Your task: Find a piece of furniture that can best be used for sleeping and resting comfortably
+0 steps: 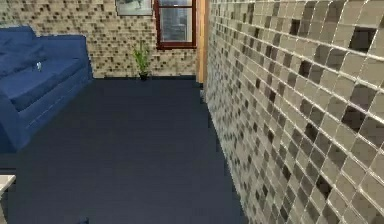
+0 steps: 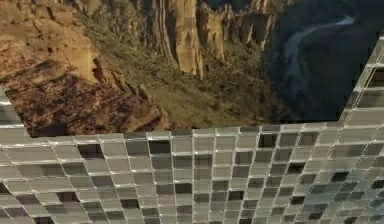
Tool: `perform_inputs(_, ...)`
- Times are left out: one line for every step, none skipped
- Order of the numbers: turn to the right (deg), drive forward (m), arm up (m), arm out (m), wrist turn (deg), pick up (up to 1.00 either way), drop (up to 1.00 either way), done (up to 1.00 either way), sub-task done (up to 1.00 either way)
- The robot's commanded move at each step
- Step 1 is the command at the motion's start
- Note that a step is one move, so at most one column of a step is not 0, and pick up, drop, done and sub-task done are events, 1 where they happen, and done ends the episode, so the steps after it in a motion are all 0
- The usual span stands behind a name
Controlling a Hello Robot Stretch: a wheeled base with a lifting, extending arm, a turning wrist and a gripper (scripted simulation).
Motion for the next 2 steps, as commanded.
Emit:
perform_inputs(-3.0,0.00,0.00,0.00,0.0,0.00,0.00,0.00,0.00)
perform_inputs(0.0,1.00,0.00,0.00,0.0,0.00,0.00,0.00,0.00)
